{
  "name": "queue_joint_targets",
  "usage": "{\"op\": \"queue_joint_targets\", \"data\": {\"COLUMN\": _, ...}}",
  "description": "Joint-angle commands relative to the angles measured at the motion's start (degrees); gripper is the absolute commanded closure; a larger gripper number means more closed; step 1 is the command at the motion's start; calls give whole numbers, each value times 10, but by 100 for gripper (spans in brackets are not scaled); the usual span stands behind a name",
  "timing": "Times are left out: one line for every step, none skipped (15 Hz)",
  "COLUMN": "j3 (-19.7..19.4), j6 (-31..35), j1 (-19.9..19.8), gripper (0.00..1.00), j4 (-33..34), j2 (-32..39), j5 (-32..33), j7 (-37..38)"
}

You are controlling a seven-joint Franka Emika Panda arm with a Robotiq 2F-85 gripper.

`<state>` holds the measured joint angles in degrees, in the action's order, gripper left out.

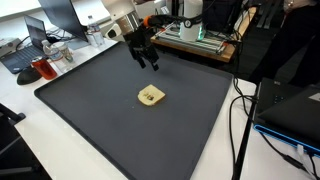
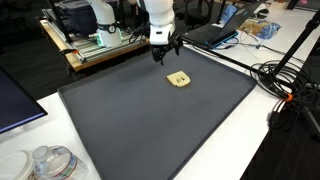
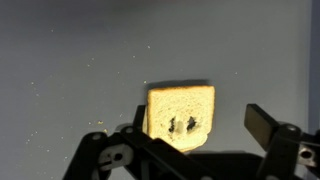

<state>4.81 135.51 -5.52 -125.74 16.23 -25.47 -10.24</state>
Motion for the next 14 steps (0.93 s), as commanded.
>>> {"op": "queue_joint_targets", "data": {"j3": -2, "j6": -35, "j1": -17, "gripper": 0, "j4": 36, "j2": 33, "j5": -23, "j7": -49}}
{"op": "queue_joint_targets", "data": {"j3": -2, "j6": -38, "j1": -21, "gripper": 0, "j4": 45, "j2": 42, "j5": -23, "j7": -57}}
{"op": "queue_joint_targets", "data": {"j3": -1, "j6": -41, "j1": -26, "gripper": 0, "j4": 56, "j2": 54, "j5": -26, "j7": -68}}
{"op": "queue_joint_targets", "data": {"j3": -2, "j6": -39, "j1": -27, "gripper": 0, "j4": 65, "j2": 65, "j5": -17, "j7": -72}}
{"op": "queue_joint_targets", "data": {"j3": 0, "j6": -48, "j1": -32, "gripper": 0, "j4": 79, "j2": 79, "j5": -16, "j7": -84}}
{"op": "queue_joint_targets", "data": {"j3": 0, "j6": -59, "j1": -36, "gripper": 0, "j4": 95, "j2": 92, "j5": -10, "j7": -93}}
{"op": "queue_joint_targets", "data": {"j3": 1, "j6": -69, "j1": -40, "gripper": 0, "j4": 111, "j2": 106, "j5": -9, "j7": -100}}
{"op": "queue_joint_targets", "data": {"j3": 1, "j6": -81, "j1": -43, "gripper": 0, "j4": 127, "j2": 119, "j5": -6, "j7": -106}}
{"op": "queue_joint_targets", "data": {"j3": 2, "j6": -97, "j1": -47, "gripper": 0, "j4": 148, "j2": 135, "j5": -3, "j7": -112}}
{"op": "queue_joint_targets", "data": {"j3": 1, "j6": -112, "j1": -49, "gripper": 0, "j4": 166, "j2": 148, "j5": 0, "j7": -115}}
{"op": "queue_joint_targets", "data": {"j3": 1, "j6": -129, "j1": -52, "gripper": 0, "j4": 188, "j2": 162, "j5": 5, "j7": -119}}
{"op": "queue_joint_targets", "data": {"j3": 2, "j6": -150, "j1": -53, "gripper": 0, "j4": 212, "j2": 178, "j5": 10, "j7": -122}}
{"op": "queue_joint_targets", "data": {"j3": 0, "j6": -167, "j1": -52, "gripper": 0, "j4": 234, "j2": 191, "j5": 16, "j7": -118}}
{"op": "queue_joint_targets", "data": {"j3": -1, "j6": -184, "j1": -50, "gripper": 0, "j4": 258, "j2": 204, "j5": 23, "j7": -114}}
